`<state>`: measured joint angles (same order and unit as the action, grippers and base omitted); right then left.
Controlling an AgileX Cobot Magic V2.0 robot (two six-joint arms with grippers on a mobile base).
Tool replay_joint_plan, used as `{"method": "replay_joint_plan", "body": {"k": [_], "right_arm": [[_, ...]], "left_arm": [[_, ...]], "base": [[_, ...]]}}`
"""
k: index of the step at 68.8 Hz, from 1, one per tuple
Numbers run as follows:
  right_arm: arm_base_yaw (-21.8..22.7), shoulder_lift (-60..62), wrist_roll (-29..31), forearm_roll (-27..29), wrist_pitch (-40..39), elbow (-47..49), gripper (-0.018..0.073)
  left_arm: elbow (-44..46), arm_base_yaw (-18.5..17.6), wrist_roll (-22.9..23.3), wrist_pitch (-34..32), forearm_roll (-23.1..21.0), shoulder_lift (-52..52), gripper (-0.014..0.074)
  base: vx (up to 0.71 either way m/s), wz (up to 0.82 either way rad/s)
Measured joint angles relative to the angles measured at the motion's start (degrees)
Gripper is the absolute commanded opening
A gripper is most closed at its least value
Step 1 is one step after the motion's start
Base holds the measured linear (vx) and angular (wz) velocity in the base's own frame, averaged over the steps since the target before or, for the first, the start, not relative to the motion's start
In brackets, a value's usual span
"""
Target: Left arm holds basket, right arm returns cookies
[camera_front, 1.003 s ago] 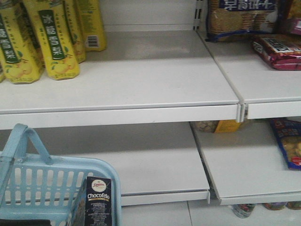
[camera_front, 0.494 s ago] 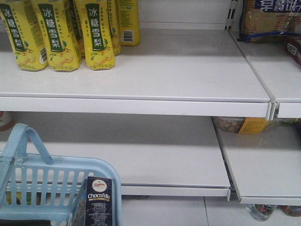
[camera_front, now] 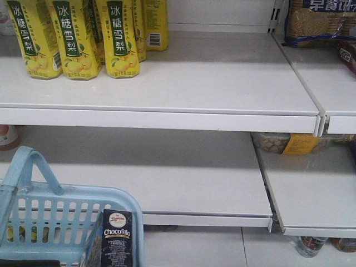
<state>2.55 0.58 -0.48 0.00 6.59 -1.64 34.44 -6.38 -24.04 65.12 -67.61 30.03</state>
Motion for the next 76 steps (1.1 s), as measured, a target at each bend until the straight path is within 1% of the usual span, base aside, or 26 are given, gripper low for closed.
{"method": "replay_joint_plan", "body": {"k": [76], "right_arm": [[0.0,0.0,0.0,0.0,0.0,0.0,-0.0003]], "left_arm": [[0.0,0.0,0.0,0.0,0.0,0.0,-0.0006]], "base": [[0.0,0.0]]}}
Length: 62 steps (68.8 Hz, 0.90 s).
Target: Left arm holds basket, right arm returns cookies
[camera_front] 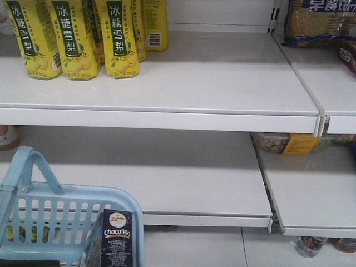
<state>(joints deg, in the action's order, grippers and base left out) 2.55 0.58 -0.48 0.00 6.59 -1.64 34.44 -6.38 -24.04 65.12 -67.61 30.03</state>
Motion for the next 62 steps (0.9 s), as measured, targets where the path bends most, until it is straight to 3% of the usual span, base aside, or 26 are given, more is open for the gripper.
{"method": "replay_joint_plan", "body": {"k": [41,62], "right_arm": [[0.0,0.0,0.0,0.0,-1.77,0.75,-0.0003],[0.0,-5.95,0.0,0.0,11.82,21.14,-0.0002]], "left_arm": [[0.0,0.0,0.0,0.0,0.0,0.0,-0.0006],[0.0,0.0,0.0,-0.05,0.0,0.0,-0.0006]], "base": [[0.0,0.0],[0.0,0.0]]}}
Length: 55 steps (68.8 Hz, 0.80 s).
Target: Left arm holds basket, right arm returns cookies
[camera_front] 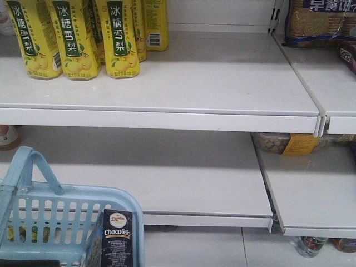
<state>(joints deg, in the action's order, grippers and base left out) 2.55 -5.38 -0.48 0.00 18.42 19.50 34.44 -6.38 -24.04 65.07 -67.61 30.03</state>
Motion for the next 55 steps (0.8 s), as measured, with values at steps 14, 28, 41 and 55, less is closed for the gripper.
{"method": "replay_joint_plan", "body": {"k": [14,28,41,55], "right_arm": [[0.0,-11.04,0.0,0.0,11.37,11.3,-0.0001],[0.0,-15.38,0.0,0.0,14.08,12.42,0.0056],[0.0,-15.38,0.48,0.0,14.14,12.42,0.032],[0.0,-15.38,3.5,0.0,14.19,12.42,0.0728]], "left_arm": [[0.0,0.0,0.0,0.0,0.0,0.0,-0.0006],[0.0,0.0,0.0,0.0,0.0,0.0,-0.0006],[0.0,0.0,0.0,0.0,0.0,0.0,-0.0006],[0.0,0.0,0.0,0.0,0.0,0.0,-0.0006]], "base": [[0.0,0.0],[0.0,0.0],[0.0,0.0],[0.0,0.0]]}}
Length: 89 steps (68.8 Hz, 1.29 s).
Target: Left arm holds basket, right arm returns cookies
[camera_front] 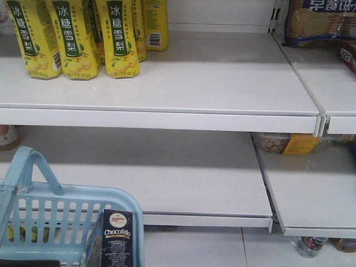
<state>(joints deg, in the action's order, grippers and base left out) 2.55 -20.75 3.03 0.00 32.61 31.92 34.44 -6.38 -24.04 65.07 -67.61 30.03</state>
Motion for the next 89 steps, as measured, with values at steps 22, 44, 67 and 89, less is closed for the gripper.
{"method": "replay_joint_plan", "body": {"k": [22,44,67,89], "right_arm": [[0.0,0.0,0.9,0.45,0.01,0.0,0.0694],[0.0,-8.59,8.86,19.62,2.68,5.12,0.0576],[-1.62,-32.34,25.36,43.85,24.27,22.56,0.0557],[-26.73,-44.29,13.65,36.05,22.36,33.79,0.0557]], "left_arm": [[0.0,0.0,0.0,0.0,0.0,0.0,-0.0006],[0.0,0.0,0.0,0.0,0.0,0.0,-0.0006],[0.0,0.0,0.0,0.0,0.0,0.0,-0.0006],[0.0,0.0,0.0,0.0,0.0,0.0,-0.0006]], "base": [[0.0,0.0],[0.0,0.0],[0.0,0.0],[0.0,0.0]]}}
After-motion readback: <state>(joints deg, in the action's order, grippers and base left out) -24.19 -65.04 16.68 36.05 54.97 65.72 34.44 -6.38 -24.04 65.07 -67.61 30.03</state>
